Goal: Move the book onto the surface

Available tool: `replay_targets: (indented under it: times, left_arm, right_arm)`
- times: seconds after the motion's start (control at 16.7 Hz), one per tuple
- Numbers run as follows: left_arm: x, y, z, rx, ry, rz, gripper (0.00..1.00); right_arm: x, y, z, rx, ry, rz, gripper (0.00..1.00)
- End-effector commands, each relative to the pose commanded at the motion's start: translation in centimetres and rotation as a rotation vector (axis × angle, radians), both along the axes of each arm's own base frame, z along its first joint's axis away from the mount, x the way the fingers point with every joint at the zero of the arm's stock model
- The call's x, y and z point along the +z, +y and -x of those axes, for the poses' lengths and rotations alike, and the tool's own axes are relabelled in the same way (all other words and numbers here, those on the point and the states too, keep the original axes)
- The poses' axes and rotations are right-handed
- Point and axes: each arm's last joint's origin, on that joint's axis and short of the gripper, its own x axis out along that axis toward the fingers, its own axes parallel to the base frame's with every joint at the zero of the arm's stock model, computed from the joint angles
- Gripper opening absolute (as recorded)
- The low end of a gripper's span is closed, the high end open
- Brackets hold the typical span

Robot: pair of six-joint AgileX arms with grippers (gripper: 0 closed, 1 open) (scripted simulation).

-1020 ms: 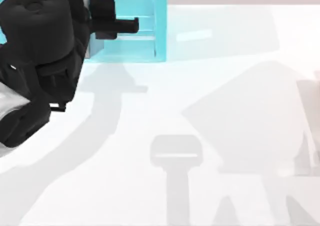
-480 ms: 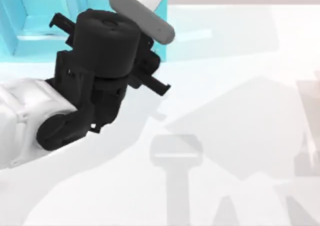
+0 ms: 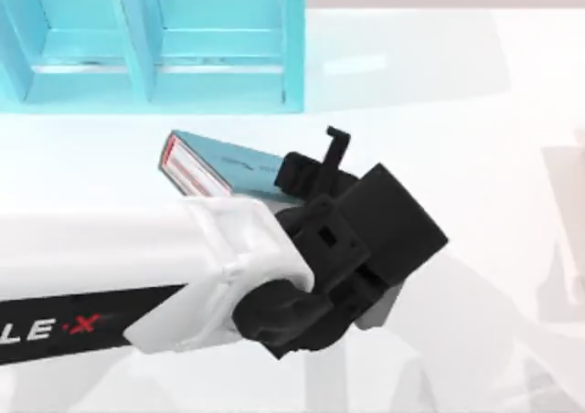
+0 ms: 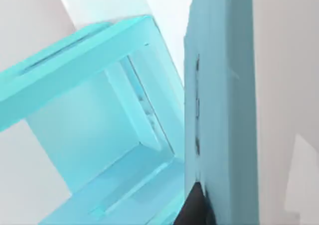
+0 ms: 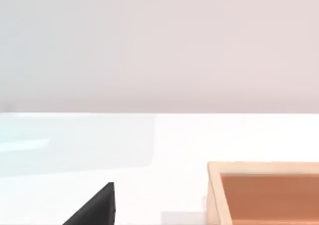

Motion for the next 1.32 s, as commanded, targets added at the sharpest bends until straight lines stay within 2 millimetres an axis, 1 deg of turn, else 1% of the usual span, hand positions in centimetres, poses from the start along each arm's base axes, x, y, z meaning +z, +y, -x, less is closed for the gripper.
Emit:
replay_targets:
  times: [0.24, 0.48, 0.66, 0.78, 0.96, 1.08, 1.32]
  left_arm:
    - [-2.6, -2.5, 4.4, -0.376, 0.077, -0.682, 0.0]
    - [-4.5, -4.2, 9.0, -0.732, 0.112, -1.337, 0.0]
    - [-5.5, -5.0, 12.1, -0.94, 0.111, -1.777, 0.0]
    - [-5.9, -5.4, 13.9, -1.041, 0.101, -2.03, 0.0]
    - [-6.4, -5.8, 15.9, -1.131, 0.078, -2.316, 0.0]
    - [-6.6, -6.0, 16.7, -1.158, 0.066, -2.428, 0.0]
    - [-6.6, -6.1, 16.9, -1.164, 0.063, -2.456, 0.0]
  right_arm:
    - [0.0, 0.0, 0.0, 0.0, 0.0, 0.0, 1.0]
    - [0.0, 0.0, 0.0, 0.0, 0.0, 0.0, 1.0]
    - [0.0, 0.0, 0.0, 0.0, 0.0, 0.0, 1.0]
    - [0.0, 0.0, 0.0, 0.0, 0.0, 0.0, 1.0]
    - [0.0, 0.0, 0.0, 0.0, 0.0, 0.0, 1.0]
    - [0.0, 0.0, 0.0, 0.0, 0.0, 0.0, 1.0]
    - [0.0, 0.0, 0.0, 0.0, 0.0, 0.0, 1.0]
